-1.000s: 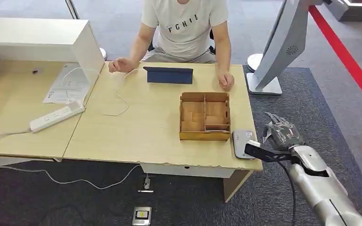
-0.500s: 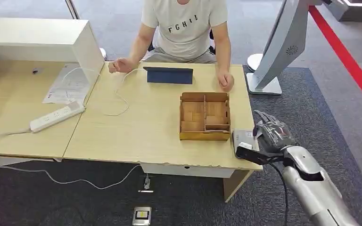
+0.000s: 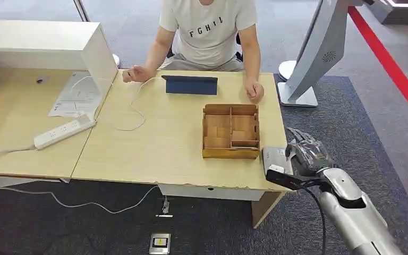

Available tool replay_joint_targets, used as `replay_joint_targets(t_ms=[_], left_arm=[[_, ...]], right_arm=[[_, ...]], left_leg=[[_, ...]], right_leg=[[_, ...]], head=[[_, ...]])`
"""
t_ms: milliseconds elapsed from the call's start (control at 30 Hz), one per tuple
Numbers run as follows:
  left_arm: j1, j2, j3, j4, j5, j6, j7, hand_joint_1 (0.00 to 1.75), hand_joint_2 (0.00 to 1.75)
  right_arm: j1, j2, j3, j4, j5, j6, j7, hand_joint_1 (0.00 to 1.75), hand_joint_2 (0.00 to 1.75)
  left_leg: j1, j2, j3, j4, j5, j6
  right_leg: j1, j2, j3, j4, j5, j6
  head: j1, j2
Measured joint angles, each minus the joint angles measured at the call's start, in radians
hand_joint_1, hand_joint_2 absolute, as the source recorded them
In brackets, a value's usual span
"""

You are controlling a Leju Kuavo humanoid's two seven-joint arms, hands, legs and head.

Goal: Pass the card to the sensor for recognition and then transmit it.

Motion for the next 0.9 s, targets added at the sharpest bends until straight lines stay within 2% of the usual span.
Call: replay_joint_targets(t_ms=[800, 900], left_arm=[[0.001, 0.001, 0.0, 0.0, 0.005, 0.006, -0.001, 0.0, 0.0], [0.0, -0.005, 0.0, 0.0, 0.021, 0.023, -0.01, 0.0, 0.0]], right_arm=[[0.027, -0.004, 0.039, 0.036, 0.039, 0.027, -0.014, 1.75, 1.75], [0.033, -0.005, 0.044, 0.04, 0.039, 0.028, -0.013, 1.75, 1.75]], left_leg=[[0.0, 0.0, 0.0, 0.0, 0.0, 0.0], [0.0, 0.0, 0.0, 0.0, 0.0, 0.0]], right_leg=[[0.0, 0.0, 0.0, 0.0, 0.0, 0.0], [0.0, 0.0, 0.0, -0.001, 0.0, 0.0]], head=[[0.0, 0.0], [0.0, 0.0]])
